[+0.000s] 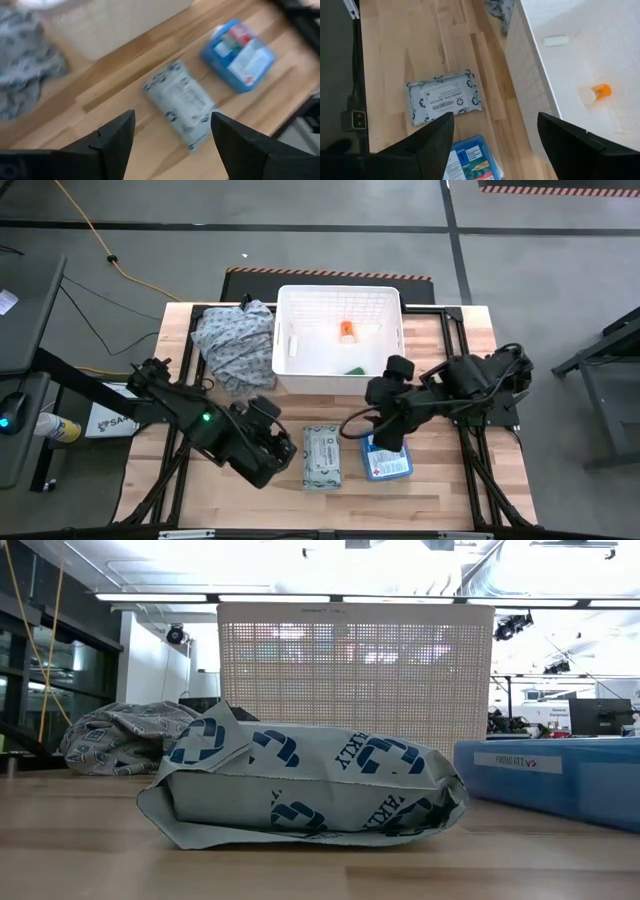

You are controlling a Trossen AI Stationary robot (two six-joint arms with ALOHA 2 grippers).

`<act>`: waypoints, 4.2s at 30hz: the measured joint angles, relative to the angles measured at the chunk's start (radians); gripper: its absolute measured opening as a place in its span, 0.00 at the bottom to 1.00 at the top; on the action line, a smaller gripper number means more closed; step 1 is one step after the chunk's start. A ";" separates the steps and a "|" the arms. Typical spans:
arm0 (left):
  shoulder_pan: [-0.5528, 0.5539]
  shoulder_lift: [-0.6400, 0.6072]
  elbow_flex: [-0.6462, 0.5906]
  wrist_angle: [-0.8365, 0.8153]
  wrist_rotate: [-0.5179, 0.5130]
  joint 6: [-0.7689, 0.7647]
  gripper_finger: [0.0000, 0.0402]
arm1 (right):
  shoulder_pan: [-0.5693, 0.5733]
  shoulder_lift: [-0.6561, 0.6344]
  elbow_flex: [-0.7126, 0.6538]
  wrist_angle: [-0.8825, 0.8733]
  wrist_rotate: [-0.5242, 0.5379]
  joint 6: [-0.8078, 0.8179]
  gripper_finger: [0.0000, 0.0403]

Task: Pick & place medical supplies in basket/bin
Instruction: Put the white mailer bag in the white bin

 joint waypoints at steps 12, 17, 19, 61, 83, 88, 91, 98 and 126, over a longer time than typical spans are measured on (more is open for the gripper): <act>0.002 0.001 -0.245 0.142 0.124 -0.142 0.73 | -0.001 -0.004 0.000 0.000 0.033 0.002 0.69; 0.002 0.009 -0.285 0.248 0.083 -0.126 0.73 | -0.001 -0.004 0.000 0.000 0.061 -0.017 0.69; 0.002 0.009 -0.297 0.280 0.078 -0.096 0.73 | -0.001 -0.004 0.000 0.000 0.068 -0.018 0.69; 0.010 0.121 -0.309 0.377 0.000 -0.037 0.90 | -0.001 -0.005 0.000 0.000 0.073 -0.060 0.69; 0.089 0.126 -0.486 0.633 0.169 -0.160 0.90 | -0.001 -0.005 0.001 0.000 0.073 -0.068 0.69; 0.116 0.126 -0.533 0.687 0.205 -0.158 0.90 | -0.001 -0.005 0.001 0.000 0.073 -0.087 0.69; 0.124 0.126 -0.547 0.707 0.207 -0.158 0.90 | -0.001 -0.005 0.001 0.000 0.073 -0.088 0.69; 0.143 0.126 -0.580 0.717 0.234 -0.165 0.90 | -0.001 -0.005 0.001 0.000 0.073 -0.091 0.69; 0.160 0.163 -0.689 0.921 0.313 -0.173 0.90 | -0.002 -0.005 0.001 0.003 0.097 -0.113 0.69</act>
